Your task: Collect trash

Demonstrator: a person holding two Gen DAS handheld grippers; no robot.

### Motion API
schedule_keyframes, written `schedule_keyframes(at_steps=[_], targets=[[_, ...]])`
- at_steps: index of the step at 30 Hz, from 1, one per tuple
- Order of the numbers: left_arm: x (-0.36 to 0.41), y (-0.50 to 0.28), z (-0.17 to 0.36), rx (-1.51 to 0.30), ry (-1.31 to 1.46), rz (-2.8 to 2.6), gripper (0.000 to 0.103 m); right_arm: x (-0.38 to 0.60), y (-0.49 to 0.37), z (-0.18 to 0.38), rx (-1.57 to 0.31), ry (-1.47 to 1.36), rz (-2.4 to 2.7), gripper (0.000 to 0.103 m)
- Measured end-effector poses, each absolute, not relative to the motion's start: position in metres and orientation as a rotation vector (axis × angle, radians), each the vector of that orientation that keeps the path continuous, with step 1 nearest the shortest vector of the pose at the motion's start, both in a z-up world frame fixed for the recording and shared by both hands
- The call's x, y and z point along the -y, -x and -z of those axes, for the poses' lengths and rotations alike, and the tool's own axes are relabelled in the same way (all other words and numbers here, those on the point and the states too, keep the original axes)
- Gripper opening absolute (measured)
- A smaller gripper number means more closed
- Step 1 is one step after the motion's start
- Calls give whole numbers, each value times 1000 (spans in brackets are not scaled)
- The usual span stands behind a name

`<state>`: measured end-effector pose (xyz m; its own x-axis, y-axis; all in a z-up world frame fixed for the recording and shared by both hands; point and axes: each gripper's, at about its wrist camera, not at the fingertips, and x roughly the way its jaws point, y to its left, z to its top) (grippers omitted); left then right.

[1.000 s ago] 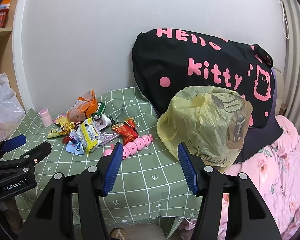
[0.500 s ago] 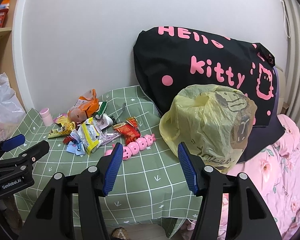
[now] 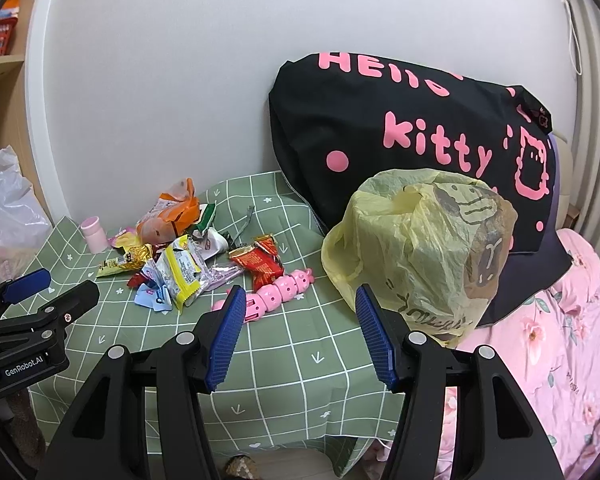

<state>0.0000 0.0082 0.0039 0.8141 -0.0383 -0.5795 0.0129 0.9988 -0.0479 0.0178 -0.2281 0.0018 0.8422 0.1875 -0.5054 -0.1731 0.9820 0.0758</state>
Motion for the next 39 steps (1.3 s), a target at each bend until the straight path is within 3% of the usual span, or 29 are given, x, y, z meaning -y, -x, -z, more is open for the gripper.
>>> schedule_keyframes(at_steps=[25, 39], targets=[[-8, 0, -4, -620, 43, 26, 85, 230, -17, -1, -534, -34, -189, 54], [-66, -40, 9, -642, 119, -1, 85, 209, -58, 7, -562, -4, -263, 54]])
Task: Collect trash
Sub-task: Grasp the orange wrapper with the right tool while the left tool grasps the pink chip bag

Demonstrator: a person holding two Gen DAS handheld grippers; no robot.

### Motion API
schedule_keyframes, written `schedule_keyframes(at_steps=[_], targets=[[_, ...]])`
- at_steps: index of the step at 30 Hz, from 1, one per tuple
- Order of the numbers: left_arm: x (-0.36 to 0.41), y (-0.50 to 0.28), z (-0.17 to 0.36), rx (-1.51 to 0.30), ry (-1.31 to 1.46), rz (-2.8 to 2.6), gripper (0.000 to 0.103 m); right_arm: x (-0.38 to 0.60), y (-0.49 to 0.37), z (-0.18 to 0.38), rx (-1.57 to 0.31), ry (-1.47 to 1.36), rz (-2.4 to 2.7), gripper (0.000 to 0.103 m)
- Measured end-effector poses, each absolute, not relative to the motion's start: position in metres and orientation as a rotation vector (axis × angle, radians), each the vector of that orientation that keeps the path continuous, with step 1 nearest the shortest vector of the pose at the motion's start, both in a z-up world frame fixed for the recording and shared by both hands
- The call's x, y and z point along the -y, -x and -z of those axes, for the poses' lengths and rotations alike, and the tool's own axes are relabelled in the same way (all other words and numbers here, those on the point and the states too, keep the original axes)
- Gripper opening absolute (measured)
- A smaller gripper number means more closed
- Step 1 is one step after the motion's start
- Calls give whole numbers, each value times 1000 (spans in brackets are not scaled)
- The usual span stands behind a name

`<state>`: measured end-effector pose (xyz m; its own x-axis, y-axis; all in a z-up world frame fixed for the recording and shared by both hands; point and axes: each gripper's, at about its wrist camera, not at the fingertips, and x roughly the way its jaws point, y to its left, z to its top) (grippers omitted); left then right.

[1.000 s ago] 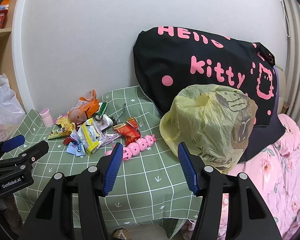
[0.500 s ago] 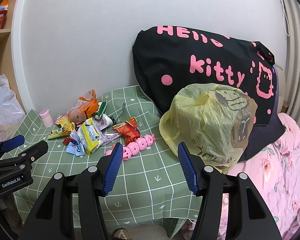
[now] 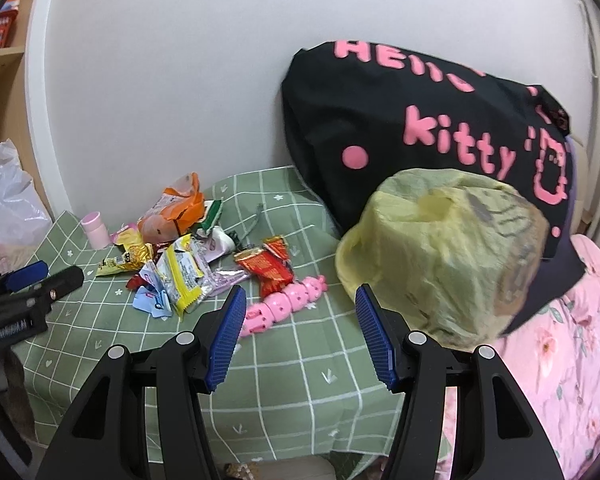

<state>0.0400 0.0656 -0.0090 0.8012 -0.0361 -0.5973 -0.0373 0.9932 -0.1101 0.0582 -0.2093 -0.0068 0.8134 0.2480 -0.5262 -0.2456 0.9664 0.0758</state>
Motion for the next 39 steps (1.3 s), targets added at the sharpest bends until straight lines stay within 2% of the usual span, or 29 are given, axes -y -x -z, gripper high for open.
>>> schedule_keyframes(at_steps=[7, 10, 20, 25, 26, 28, 31, 39], targets=[[-111, -78, 13, -682, 146, -69, 86, 171, -106, 13, -604, 9, -350, 54], [-132, -94, 19, -697, 166, -78, 92, 147, -133, 13, -621, 8, -426, 54], [-197, -153, 55, -758, 292, -146, 92, 36, -250, 4, -620, 146, -627, 54], [-213, -178, 77, -802, 312, -162, 91, -9, -323, 30, -741, 207, -692, 53], [-217, -181, 79, -804, 323, -166, 90, -13, -332, 36, -773, 202, -703, 51], [-226, -188, 84, -810, 357, -177, 88, -17, -342, 43, -831, 173, -756, 26], [-233, -196, 89, -816, 402, -173, 87, -14, -339, 38, -854, 146, -782, 9], [-227, -229, 94, -892, 500, -115, 69, 63, -308, -22, -711, 93, -619, 6]])
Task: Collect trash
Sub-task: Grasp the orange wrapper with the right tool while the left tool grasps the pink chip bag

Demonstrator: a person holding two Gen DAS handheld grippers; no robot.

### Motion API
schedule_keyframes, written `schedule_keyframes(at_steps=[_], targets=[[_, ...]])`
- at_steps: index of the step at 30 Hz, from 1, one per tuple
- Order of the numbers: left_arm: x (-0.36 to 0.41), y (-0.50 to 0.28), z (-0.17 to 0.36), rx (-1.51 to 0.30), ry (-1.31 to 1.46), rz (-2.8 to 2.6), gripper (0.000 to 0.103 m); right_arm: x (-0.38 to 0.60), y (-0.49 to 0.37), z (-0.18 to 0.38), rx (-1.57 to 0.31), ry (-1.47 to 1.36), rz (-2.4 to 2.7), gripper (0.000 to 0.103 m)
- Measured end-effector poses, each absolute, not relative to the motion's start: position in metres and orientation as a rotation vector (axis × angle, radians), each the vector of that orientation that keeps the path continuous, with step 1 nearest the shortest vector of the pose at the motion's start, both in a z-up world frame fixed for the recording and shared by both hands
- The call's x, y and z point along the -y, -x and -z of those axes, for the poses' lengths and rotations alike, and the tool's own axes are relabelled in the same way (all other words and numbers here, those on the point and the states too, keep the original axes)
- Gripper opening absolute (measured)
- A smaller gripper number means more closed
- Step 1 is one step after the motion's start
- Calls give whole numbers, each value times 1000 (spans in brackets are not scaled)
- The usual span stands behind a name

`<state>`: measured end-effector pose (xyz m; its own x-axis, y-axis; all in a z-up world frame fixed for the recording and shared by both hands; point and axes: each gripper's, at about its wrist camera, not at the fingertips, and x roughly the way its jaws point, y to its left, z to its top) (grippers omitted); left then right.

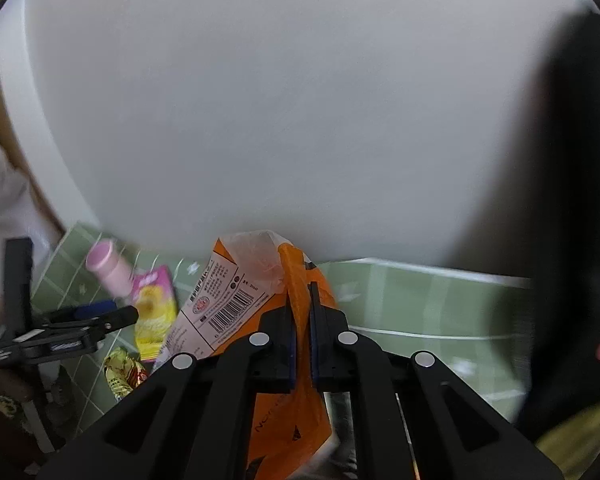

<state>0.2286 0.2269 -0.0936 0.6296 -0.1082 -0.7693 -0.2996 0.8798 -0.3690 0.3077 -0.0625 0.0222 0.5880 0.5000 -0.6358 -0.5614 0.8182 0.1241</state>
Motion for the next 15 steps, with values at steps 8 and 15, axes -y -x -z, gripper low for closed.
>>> schedule_keyframes(at_steps=[8, 15], targets=[[-216, -246, 105, -974, 572, -142, 56, 130, -293, -37, -704, 100, -510, 6], [-194, -263, 101, -963, 577, -155, 5, 154, -271, -35, -703, 65, -507, 6]])
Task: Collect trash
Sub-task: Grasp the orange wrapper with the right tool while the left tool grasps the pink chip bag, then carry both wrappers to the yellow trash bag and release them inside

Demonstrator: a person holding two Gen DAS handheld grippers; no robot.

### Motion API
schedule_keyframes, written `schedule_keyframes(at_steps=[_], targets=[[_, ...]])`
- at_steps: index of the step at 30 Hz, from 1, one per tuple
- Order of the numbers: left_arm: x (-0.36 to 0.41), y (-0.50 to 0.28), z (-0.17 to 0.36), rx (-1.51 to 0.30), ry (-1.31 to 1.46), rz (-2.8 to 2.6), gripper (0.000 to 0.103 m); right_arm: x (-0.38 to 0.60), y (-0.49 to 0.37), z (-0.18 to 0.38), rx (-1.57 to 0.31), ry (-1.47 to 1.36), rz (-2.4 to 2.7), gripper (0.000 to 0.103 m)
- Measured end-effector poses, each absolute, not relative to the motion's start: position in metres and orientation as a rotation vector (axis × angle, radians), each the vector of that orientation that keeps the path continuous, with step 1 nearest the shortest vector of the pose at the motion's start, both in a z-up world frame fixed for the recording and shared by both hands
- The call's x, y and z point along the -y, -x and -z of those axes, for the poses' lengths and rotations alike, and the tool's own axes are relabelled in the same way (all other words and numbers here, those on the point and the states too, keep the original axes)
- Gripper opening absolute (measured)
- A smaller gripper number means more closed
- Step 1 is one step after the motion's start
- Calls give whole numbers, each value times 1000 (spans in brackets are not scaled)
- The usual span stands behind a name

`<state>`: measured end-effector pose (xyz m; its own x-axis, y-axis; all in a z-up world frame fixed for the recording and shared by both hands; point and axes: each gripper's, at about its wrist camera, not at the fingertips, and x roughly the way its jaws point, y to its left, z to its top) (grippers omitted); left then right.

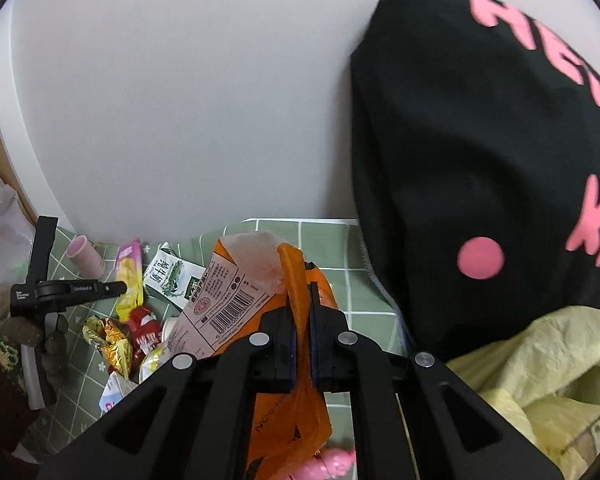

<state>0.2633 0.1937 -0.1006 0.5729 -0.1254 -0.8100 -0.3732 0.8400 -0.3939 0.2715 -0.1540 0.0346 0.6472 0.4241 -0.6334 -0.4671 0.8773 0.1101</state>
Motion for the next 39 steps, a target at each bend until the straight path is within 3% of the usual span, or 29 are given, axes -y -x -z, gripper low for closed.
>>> schedule_keyframes(at_steps=[21, 34, 39], targets=[[-117, -213, -60, -618, 285, 8, 1, 207, -252, -65, -524, 14, -468, 6], [58, -252, -148, -488, 135, 531, 1, 360, -208, -139, -337, 22, -43, 6], [126, -260, -156, -503, 63, 686, 1, 399, -196, -134, -364, 41, 62, 6]])
